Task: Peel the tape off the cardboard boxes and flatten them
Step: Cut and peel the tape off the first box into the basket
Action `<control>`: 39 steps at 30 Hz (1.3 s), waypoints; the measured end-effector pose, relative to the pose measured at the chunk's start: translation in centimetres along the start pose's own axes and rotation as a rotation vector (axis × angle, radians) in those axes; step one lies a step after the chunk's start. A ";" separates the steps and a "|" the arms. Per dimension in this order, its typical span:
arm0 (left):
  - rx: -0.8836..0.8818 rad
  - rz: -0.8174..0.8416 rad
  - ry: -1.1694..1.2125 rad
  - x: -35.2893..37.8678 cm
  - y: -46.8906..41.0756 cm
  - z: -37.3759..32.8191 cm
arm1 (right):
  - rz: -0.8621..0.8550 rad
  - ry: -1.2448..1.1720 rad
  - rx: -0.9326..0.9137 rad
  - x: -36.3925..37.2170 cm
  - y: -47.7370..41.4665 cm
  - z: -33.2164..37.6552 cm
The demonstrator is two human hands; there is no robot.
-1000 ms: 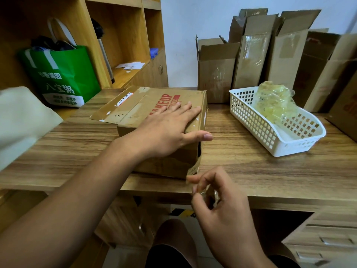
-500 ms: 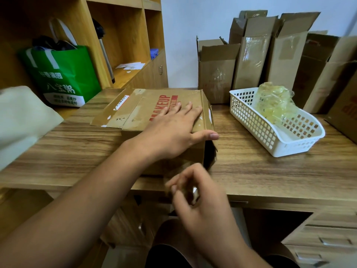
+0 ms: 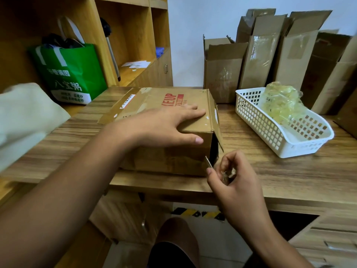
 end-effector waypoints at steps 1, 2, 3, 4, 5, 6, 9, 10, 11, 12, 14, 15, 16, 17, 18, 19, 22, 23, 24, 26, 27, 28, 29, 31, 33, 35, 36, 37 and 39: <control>0.003 -0.032 0.001 0.2 -0.1 -0.1 | 0.001 -0.017 0.005 0.1 0.0 0.1; 0.004 -0.063 -0.010 0.5 -0.1 -0.2 | 0.002 -0.029 0.007 0.1 0.0 0.3; 0.001 -0.089 -0.024 0.6 -0.2 -0.3 | 0.004 -0.039 0.000 0.3 0.1 0.5; -0.006 -0.109 -0.033 0.8 -0.3 -0.4 | 0.007 -0.044 -0.016 0.5 0.2 0.8; -0.015 -0.122 -0.034 0.9 -0.4 -0.4 | 0.017 -0.045 -0.036 0.8 0.4 1.0; -0.024 -0.131 -0.031 0.9 -0.6 -0.5 | 0.037 -0.046 -0.053 1.2 0.7 1.3; -0.034 -0.148 -0.043 1.0 -1.1 -0.8 | 0.163 -0.030 -0.082 3.2 2.0 2.1; -0.034 -0.148 -0.042 1.1 -1.2 -0.8 | 0.193 -0.014 -0.097 3.7 2.4 2.3; -0.035 -0.147 -0.037 1.1 -1.2 -0.8 | 0.201 -0.006 -0.111 3.9 2.5 2.4; -0.036 -0.147 -0.033 1.2 -1.2 -0.8 | 0.195 -0.009 -0.123 3.9 2.5 2.6; -0.040 -0.149 -0.031 1.1 -1.2 -0.8 | 0.192 -0.031 -0.148 3.9 2.7 3.1; -0.040 -0.149 -0.033 1.1 -1.2 -0.8 | 0.213 -0.042 -0.157 4.2 2.8 3.5; -0.040 -0.149 -0.034 1.1 -1.3 -0.8 | 0.246 -0.047 -0.165 4.6 3.1 4.0; -0.039 -0.149 -0.034 1.1 -1.3 -0.8 | 0.276 -0.046 -0.176 5.1 3.4 4.4; -0.039 -0.147 -0.031 1.0 -1.3 -0.8 | 0.291 -0.047 -0.192 5.5 3.5 4.7; -0.037 -0.149 -0.030 1.1 -1.3 -0.8 | 0.291 -0.049 -0.214 5.7 3.6 5.0; -0.030 -0.156 -0.040 1.1 -1.3 -0.9 | 0.283 -0.068 -0.251 5.8 3.2 5.5; -0.031 -0.153 -0.044 1.2 -1.4 -0.8 | 0.286 -0.087 -0.248 5.7 3.1 5.6; -0.032 -0.152 -0.047 1.2 -1.4 -0.8 | 0.286 -0.114 -0.241 5.5 3.0 5.7; -0.033 -0.156 -0.052 1.1 -1.4 -0.8 | 0.263 -0.167 -0.244 4.9 2.7 6.1; -0.031 -0.159 -0.055 1.1 -1.4 -0.7 | 0.239 -0.175 -0.259 4.4 2.5 6.2; -0.028 -0.160 -0.055 1.1 -1.4 -0.8 | 0.209 -0.160 -0.279 3.8 2.1 6.2; -0.027 -0.158 -0.053 1.2 -1.4 -0.8 | 0.175 -0.127 -0.300 3.1 1.7 6.1; -0.032 -0.156 -0.050 1.2 -1.4 -0.7 | 0.108 -0.040 -0.325 1.5 0.9 5.7; -0.037 -0.154 -0.053 1.1 -1.4 -0.7 | 0.062 0.008 -0.322 0.2 0.2 5.3; -0.043 -0.149 -0.049 1.0 -1.3 -0.8 | 0.051 -0.016 -0.287 -0.8 -0.3 4.6; -0.045 -0.147 -0.045 1.0 -1.3 -0.8 | 0.048 -0.053 -0.259 -1.2 -0.6 4.2; -0.046 -0.145 -0.041 1.0 -1.2 -0.9 | 0.050 -0.094 -0.227 -1.5 -0.8 3.6; -0.048 -0.143 -0.035 1.0 -1.1 -0.9 | 0.063 -0.103 -0.182 -1.6 -1.0 2.5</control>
Point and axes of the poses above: each hand's wrist, its own y-axis away from the middle knuckle, its own x-axis out of the palm, z = x × y, the point moved 5 cm from there along -y, towards the middle knuckle, and after that the axes turned 13 degrees about -y, right-handed, at the moved point
